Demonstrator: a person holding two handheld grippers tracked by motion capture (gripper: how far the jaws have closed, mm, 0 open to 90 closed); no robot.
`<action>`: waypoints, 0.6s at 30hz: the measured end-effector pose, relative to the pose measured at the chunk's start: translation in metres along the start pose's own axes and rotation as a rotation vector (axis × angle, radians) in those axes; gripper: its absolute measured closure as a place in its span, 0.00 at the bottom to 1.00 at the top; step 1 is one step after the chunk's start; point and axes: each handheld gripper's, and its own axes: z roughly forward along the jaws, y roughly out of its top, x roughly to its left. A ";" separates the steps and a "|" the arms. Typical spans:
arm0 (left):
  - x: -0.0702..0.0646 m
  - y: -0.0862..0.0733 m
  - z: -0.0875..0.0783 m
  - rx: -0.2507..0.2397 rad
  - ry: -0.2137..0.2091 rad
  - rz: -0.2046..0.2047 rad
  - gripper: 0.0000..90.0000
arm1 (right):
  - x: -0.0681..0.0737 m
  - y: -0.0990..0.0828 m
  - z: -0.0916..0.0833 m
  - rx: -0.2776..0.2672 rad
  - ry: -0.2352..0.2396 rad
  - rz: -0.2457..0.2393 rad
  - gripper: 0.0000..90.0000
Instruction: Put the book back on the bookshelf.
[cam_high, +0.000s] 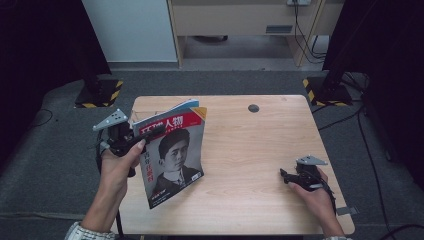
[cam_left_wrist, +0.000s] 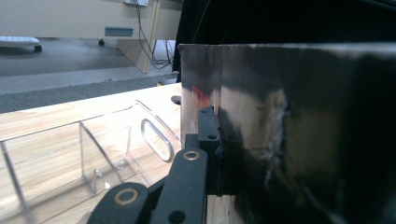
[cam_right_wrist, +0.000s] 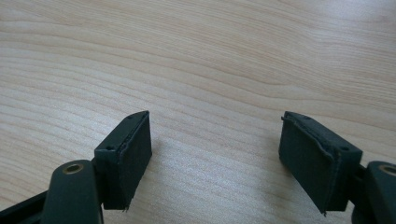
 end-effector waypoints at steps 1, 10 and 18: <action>0.001 0.000 -0.001 -0.002 0.003 -0.001 0.96 | 0.000 0.000 0.000 0.000 0.000 0.000 0.28; 0.005 -0.001 -0.014 -0.017 0.016 -0.009 0.96 | 0.000 0.000 0.000 0.000 0.002 0.000 0.28; 0.009 -0.002 -0.024 -0.023 0.031 -0.011 0.96 | 0.000 0.000 0.000 0.000 0.003 -0.001 0.28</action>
